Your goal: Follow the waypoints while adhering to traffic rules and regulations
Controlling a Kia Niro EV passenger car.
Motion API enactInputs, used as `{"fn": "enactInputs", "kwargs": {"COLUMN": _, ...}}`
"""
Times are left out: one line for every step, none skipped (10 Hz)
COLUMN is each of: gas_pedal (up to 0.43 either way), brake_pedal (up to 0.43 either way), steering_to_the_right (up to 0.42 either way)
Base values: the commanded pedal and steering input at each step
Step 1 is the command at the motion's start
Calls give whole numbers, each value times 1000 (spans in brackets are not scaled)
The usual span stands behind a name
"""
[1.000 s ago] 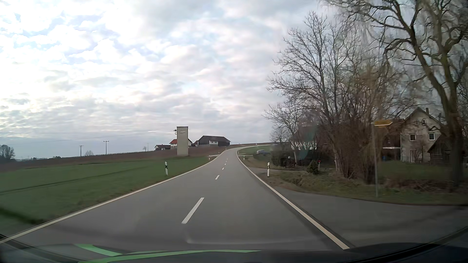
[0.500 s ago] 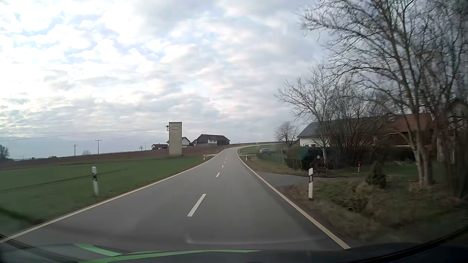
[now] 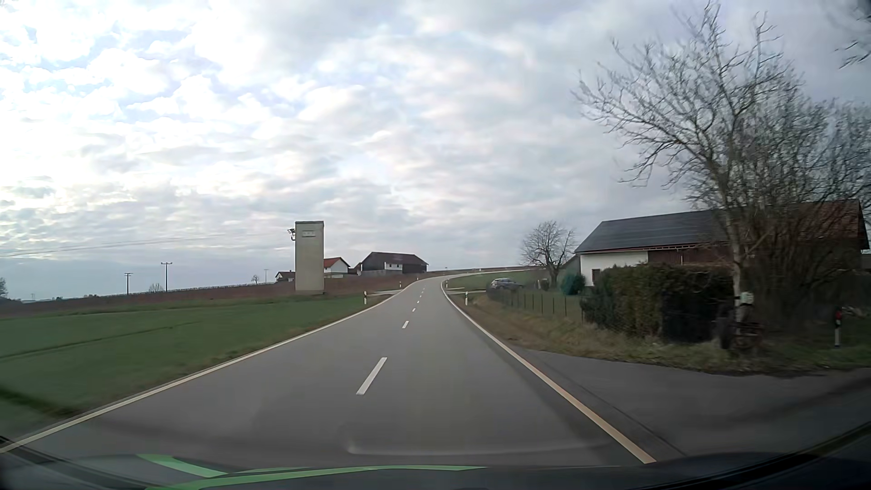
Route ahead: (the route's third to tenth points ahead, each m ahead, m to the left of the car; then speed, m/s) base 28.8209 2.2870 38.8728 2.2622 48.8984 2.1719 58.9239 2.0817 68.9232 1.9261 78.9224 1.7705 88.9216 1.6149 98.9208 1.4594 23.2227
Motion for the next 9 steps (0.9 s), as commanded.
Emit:
{"fn": "enactInputs", "kwargs": {"gas_pedal": 228, "brake_pedal": 0, "steering_to_the_right": 0}}
{"fn": "enactInputs", "kwargs": {"gas_pedal": 228, "brake_pedal": 0, "steering_to_the_right": 0}}
{"fn": "enactInputs", "kwargs": {"gas_pedal": 228, "brake_pedal": 0, "steering_to_the_right": 0}}
{"fn": "enactInputs", "kwargs": {"gas_pedal": 228, "brake_pedal": 0, "steering_to_the_right": 0}}
{"fn": "enactInputs", "kwargs": {"gas_pedal": 228, "brake_pedal": 0, "steering_to_the_right": 0}}
{"fn": "enactInputs", "kwargs": {"gas_pedal": 240, "brake_pedal": 0, "steering_to_the_right": 0}}
{"fn": "enactInputs", "kwargs": {"gas_pedal": 240, "brake_pedal": 0, "steering_to_the_right": 0}}
{"fn": "enactInputs", "kwargs": {"gas_pedal": 240, "brake_pedal": 0, "steering_to_the_right": 0}}
{"fn": "enactInputs", "kwargs": {"gas_pedal": 248, "brake_pedal": 0, "steering_to_the_right": -1}}
